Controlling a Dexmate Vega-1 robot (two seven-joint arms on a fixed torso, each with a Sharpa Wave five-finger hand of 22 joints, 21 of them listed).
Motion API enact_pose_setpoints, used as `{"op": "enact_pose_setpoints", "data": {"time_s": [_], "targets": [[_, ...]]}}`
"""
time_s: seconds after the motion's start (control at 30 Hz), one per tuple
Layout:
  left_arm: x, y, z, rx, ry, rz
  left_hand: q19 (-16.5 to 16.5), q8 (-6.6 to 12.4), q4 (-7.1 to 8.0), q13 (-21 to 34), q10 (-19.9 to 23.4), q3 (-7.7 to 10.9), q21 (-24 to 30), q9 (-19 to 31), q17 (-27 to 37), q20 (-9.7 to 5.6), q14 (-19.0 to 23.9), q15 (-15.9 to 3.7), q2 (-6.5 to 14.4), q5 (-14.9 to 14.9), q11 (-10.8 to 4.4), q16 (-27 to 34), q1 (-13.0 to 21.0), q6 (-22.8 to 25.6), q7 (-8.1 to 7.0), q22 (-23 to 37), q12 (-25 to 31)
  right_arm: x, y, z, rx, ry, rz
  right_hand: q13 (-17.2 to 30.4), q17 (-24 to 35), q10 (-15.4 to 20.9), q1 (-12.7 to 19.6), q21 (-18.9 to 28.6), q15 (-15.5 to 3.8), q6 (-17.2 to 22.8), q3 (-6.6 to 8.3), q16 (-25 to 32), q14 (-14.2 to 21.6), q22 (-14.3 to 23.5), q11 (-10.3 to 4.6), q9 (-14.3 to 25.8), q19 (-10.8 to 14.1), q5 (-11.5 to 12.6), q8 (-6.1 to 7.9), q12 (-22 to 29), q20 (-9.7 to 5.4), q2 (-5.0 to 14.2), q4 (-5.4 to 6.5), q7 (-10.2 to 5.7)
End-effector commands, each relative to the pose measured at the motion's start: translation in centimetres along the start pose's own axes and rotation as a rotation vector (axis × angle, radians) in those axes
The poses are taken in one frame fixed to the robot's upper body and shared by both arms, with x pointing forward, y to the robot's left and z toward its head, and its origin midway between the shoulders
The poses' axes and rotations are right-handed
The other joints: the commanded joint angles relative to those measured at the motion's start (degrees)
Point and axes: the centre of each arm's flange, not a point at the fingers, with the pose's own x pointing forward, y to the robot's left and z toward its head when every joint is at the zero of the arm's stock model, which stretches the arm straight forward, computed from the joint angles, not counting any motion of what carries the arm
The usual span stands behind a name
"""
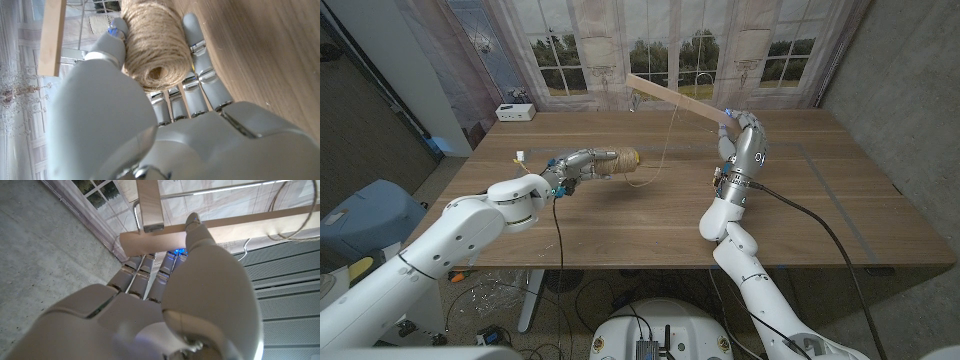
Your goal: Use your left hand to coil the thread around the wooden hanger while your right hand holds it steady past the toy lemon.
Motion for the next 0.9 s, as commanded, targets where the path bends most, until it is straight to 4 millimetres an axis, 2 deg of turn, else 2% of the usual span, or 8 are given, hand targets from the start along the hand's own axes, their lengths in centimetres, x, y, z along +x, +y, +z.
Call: {"op": "enact_pose_setpoints", "data": {"time_s": [0.03, 0.2, 0.4, 0.7, 0.73, 0.9], "targets": [[0.6, 3.1, 0.4, -0.086, -0.002, 0.072, 0.0, 0.4, 1.63, 8.2, 2.8, 2.01, 0.4, 5.4, 0.2, -3.48, 12.0, -14.93, 14.6, 0.5, -2.25, 0.1, 13.8, 3.3, 3.15, 0.0, 2.8, -0.7, 0.3, 1.2, 0.196, -0.037, 0.05, 0.1, 0.3, 0.4, 2.2, 0.9, -10.44, 5.9, 0.08, -0.3, 0.5, 0.2, 0.17, 1.4, 1.1, 0.2, 0.18, 0.5, -0.92, 2.76, -0.02, -1.68], [0.5, 4.5, 1.1, -0.096, -0.018, 0.12, 0.0, 0.39, 1.68, 8.3, 2.8, 2.04, 0.5, 5.4, 0.2, -3.49, 12.0, -14.85, 14.7, 0.5, -2.29, 0.0, 13.8, 3.4, 3.09, 0.0, 2.8, -0.8, 0.5, 1.1, 0.215, -0.027, 0.071, 0.1, 0.3, 0.4, 2.3, 1.1, -10.43, 5.9, 0.05, -0.3, 0.5, 0.2, 0.15, 1.4, 1.4, 0.2, 0.18, 0.6, -1.08, 2.74, -0.06, -1.69], [-0.2, 6.2, 2.9, -0.079, -0.055, 0.187, -0.1, 0.33, 1.69, 8.3, 2.7, 2.04, 0.5, 5.3, 0.2, -3.51, 12.0, -14.82, 14.7, 0.5, -2.36, 0.0, 13.7, 3.5, 3.08, 0.0, 2.8, -0.7, 0.5, 0.9, 0.19, -0.035, 0.088, 0.0, 0.4, 0.4, 2.4, 1.2, -10.4, 5.9, 0.01, -0.3, 0.6, 0.3, 0.15, 1.4, 1.4, 0.2, 0.2, 0.5, -1.07, 2.75, -0.05, -1.7], [-1.1, 7.9, 7.1, -0.036, -0.142, 0.247, -0.1, 0.25, 1.68, 8.3, 2.7, 2.06, 0.6, 5.4, 0.3, -3.49, 12.1, -14.87, 14.6, 0.5, -2.27, -0.1, 13.7, 3.4, 3.13, 0.0, 2.7, -1.5, 0.7, 0.3, 0.135, -0.054, 0.124, 0.0, 0.5, 0.5, 2.5, 1.3, -10.45, 5.9, -0.03, -0.4, 0.7, 0.3, 0.1, 1.4, 1.3, 0.3, 0.2, 0.5, -1.0, 2.73, -0.06, -1.66], [-1.1, 7.9, 7.1, -0.036, -0.141, 0.247, -0.1, 0.23, 1.68, 8.4, 2.6, 2.07, 0.6, 5.4, 0.3, -3.48, 12.1, -14.89, 14.6, 0.5, -2.28, -0.1, 13.7, 3.3, 3.11, 0.0, 2.8, -1.5, 0.7, 0.3, 0.136, -0.055, 0.123, 0.0, 0.5, 0.5, 2.5, 1.3, -10.42, 6.0, -0.05, -0.4, 0.7, 0.3, 0.1, 1.4, 1.3, 0.3, 0.21, 0.5, -0.99, 2.72, -0.05, -1.69], [-0.2, 8.2, 9.4, -0.002, -0.134, 0.253, -0.1, 0.24, 1.7, 8.3, 2.8, 2.08, 0.7, 5.4, 0.3, -3.48, 12.1, -14.82, 14.6, 0.5, -2.32, -0.2, 13.7, 3.5, 3.09, 0.0, 2.8, -2.1, 0.7, 0.7, 0.129, -0.099, 0.138, 0.0, 0.5, 0.5, 2.6, 1.4, -10.5, 5.9, -0.04, -0.4, 0.7, 0.3, 0.13, 1.4, 1.2, 0.3, 0.19, 0.5, -1.01, 2.75, -0.09, -1.71]]}}
